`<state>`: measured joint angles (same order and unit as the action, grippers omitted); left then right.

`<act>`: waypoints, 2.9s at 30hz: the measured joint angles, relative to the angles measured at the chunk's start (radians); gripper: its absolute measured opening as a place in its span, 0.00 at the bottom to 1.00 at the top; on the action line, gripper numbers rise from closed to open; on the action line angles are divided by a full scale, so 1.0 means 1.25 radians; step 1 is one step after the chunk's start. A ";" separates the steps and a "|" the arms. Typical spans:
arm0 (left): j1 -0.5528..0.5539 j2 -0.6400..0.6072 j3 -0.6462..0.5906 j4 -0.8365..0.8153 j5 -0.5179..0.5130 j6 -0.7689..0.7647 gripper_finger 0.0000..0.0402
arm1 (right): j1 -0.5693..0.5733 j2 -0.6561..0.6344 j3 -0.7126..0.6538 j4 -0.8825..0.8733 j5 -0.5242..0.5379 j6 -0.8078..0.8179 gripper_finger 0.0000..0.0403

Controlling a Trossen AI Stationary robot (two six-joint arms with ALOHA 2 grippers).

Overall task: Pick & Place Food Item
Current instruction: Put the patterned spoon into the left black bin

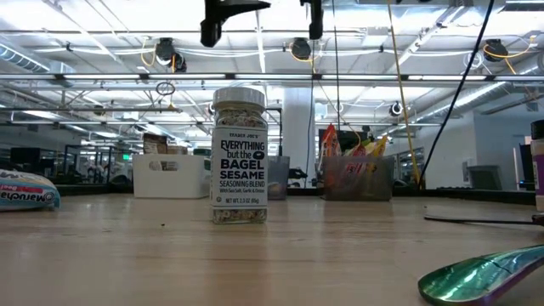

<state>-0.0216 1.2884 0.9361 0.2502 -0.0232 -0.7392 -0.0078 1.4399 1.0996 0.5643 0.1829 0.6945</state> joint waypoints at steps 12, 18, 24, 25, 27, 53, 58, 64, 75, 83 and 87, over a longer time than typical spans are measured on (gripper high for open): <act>0.012 0.043 0.019 0.045 0.021 -0.012 0.43 | 0.000 0.002 0.000 0.001 -0.003 0.000 0.00; 0.017 0.043 0.019 0.051 0.021 -0.013 0.16 | 0.001 0.002 0.000 -0.007 -0.003 0.000 0.00; 0.017 0.043 0.019 0.050 0.023 -0.002 0.06 | 0.002 0.002 0.000 -0.005 -0.008 -0.008 0.00; 0.017 0.043 0.019 0.050 0.023 -0.002 0.07 | 0.002 0.002 0.000 -0.005 -0.016 -0.010 0.00; 0.017 0.043 0.019 0.050 0.025 0.000 0.08 | 0.001 0.002 0.000 -0.005 -0.024 -0.015 0.00; 0.090 -0.099 0.091 -0.351 0.059 0.129 0.06 | -0.041 -0.027 0.000 0.102 -0.073 0.049 0.49; 0.106 -0.112 0.314 -0.756 -0.055 0.281 0.06 | -0.072 -0.032 0.000 0.103 -0.108 0.139 0.52; 0.104 -0.042 0.586 -1.063 -0.203 0.415 0.06 | -0.099 -0.019 0.000 0.101 -0.162 0.292 0.54; 0.062 0.194 0.845 -1.442 -0.393 0.603 0.06 | -0.110 -0.020 0.000 0.109 -0.173 0.451 0.54; 0.044 0.303 0.898 -1.457 -0.484 0.700 0.06 | -0.116 -0.009 -0.001 0.056 -0.198 0.530 0.53; 0.025 0.319 0.898 -1.457 -0.542 0.738 0.06 | -0.124 0.000 -0.039 0.117 -0.191 0.597 0.53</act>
<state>0.0095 1.6875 2.0590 -1.5714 -0.7009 0.1828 -0.1628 1.4404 1.0508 0.7108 -0.0555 1.4406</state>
